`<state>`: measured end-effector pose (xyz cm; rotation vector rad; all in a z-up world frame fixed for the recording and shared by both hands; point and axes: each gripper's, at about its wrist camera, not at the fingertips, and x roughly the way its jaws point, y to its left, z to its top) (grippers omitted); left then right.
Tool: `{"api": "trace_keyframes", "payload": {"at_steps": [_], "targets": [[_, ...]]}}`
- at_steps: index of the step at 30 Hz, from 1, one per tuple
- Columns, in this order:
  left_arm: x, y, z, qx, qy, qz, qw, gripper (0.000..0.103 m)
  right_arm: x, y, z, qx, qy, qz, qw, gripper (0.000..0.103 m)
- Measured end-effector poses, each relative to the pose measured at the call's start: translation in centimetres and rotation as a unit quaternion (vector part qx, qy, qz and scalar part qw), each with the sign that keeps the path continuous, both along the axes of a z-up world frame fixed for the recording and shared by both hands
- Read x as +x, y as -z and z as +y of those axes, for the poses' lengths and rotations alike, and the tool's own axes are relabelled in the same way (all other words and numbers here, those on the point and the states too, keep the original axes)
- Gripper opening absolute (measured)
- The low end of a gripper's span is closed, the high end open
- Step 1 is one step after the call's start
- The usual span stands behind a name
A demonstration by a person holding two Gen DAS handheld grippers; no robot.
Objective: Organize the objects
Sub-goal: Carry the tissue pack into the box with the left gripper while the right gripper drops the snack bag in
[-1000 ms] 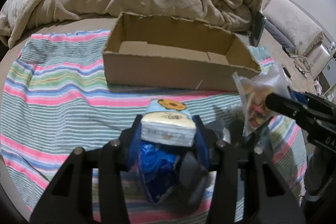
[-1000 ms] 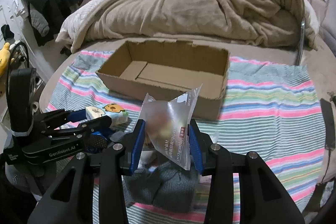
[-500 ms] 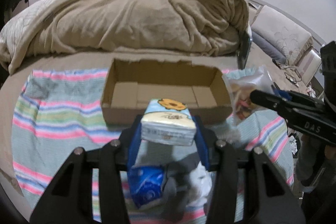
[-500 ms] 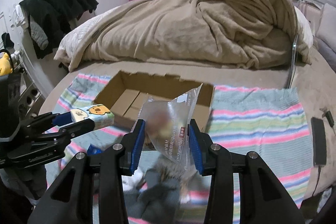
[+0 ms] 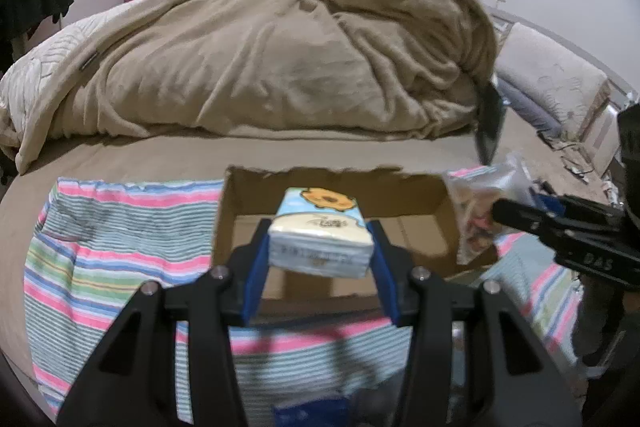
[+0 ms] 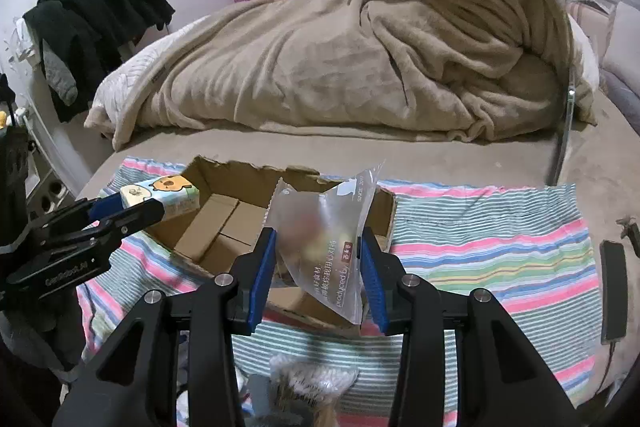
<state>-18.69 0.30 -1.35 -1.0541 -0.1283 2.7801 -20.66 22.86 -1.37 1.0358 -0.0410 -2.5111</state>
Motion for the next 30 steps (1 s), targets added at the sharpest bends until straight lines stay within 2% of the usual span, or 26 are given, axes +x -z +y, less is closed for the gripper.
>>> {"api": "trace_keyframes", "payload": {"at_steps": [8, 15, 21, 26, 29, 30], "targets": [[-2.0, 3.1, -1.9, 0.001, -0.021, -0.045, 0.9988, 0.048, -1.4, 2.5, -0.1, 0.006, 0.001, -0.023, 1.000, 0.043], [-1.0, 4.5, -1.8, 0.004, -0.019, -0.071, 0.9973, 0.048, -2.6, 4.3, 0.4, 0.004, -0.005, -0.043, 0.999, 0.043], [0.7, 4.4, -1.4, 0.012, -0.015, -0.078, 0.9968, 0.048, -3.2, 4.7, 0.2, 0.017, -0.013, -0.041, 0.999, 0.043], [1.2, 4.5, -1.2, -0.005, -0.023, -0.077, 0.9967, 0.049, -3.2, 4.3, -0.1, 0.023, -0.015, -0.041, 0.999, 0.044], [0.8, 4.4, -1.5, -0.010, -0.029, -0.077, 0.9966, 0.055, -2.6, 3.9, 0.0, 0.021, -0.012, -0.038, 0.999, 0.048], [0.9, 4.2, -1.5, -0.012, -0.030, -0.074, 0.9968, 0.055, -2.5, 3.7, 0.1, 0.018, -0.010, -0.037, 0.999, 0.052]]}}
